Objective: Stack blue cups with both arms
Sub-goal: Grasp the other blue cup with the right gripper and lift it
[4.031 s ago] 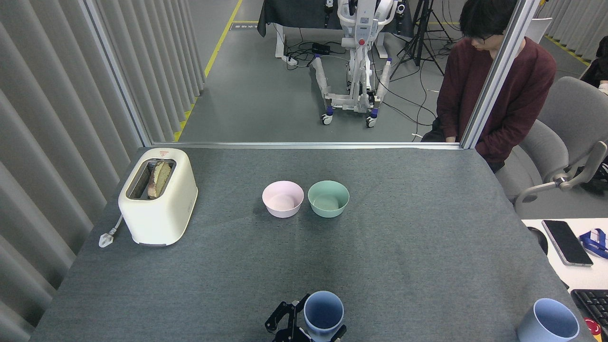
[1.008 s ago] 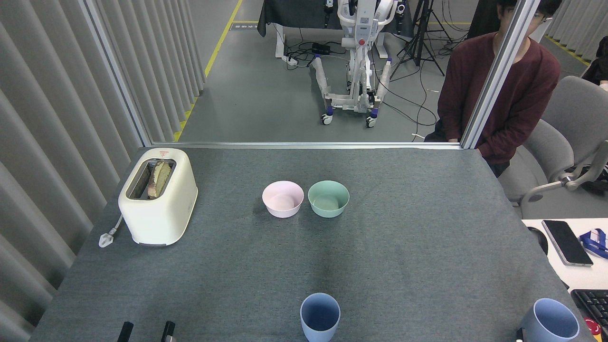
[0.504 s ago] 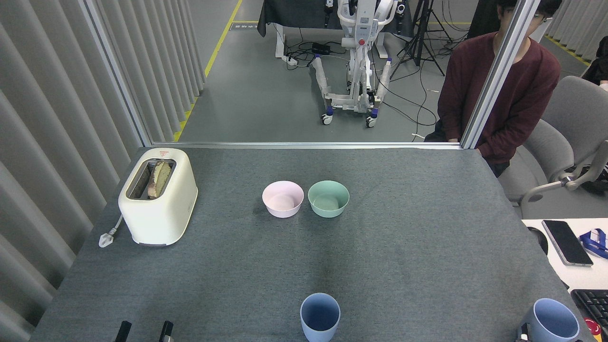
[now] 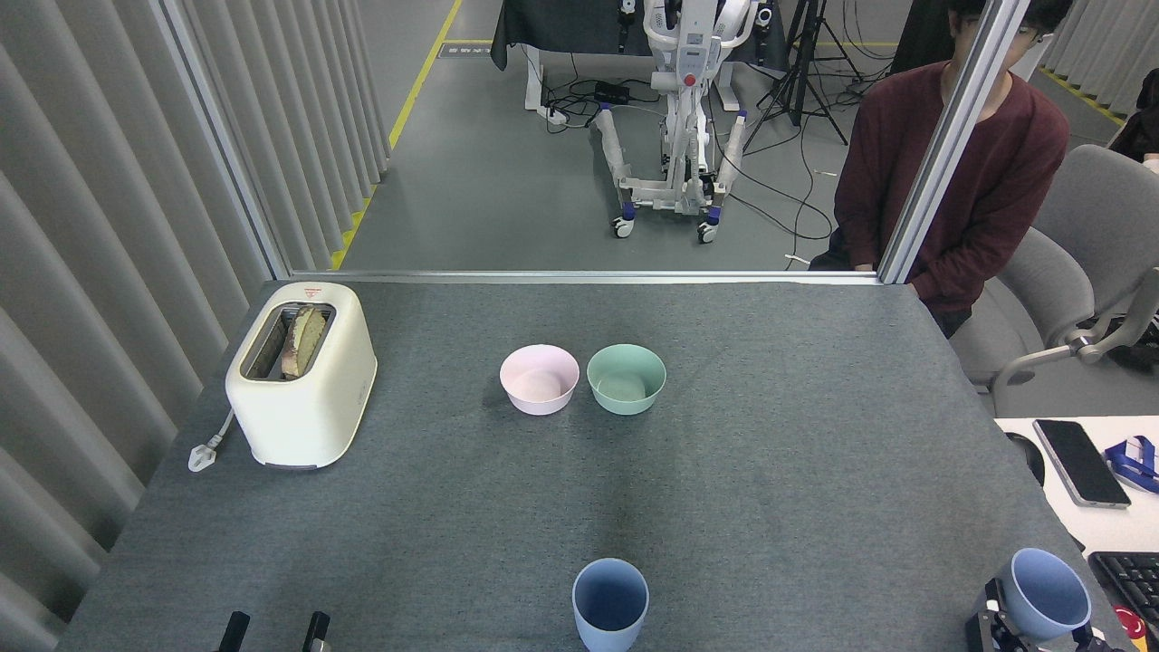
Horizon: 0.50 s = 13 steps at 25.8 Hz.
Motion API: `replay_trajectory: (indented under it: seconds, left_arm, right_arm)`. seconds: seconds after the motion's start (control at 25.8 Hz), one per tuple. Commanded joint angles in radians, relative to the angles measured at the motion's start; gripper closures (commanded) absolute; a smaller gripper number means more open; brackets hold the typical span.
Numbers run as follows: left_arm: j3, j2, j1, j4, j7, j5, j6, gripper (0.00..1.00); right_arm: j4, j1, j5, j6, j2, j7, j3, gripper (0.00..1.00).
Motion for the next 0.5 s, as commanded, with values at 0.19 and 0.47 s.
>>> replay_trajectory:
  seconds: [0.19, 0.47]
  left_arm:
    - [0.001, 0.000, 0.014, -0.002, 0.000, 0.000, 0.002, 0.00]
    - [0.033, 0.005, 0.018, -0.009, 0.002, 0.003, 0.001, 0.00]
  right_arm:
    - [-0.490, 0.186, 0.098, -0.174, 0.149, 0.013, 0.192, 0.77]
    - [-0.506, 0.057, 0.416, -0.177, 0.315, 0.065, 0.445, 0.77]
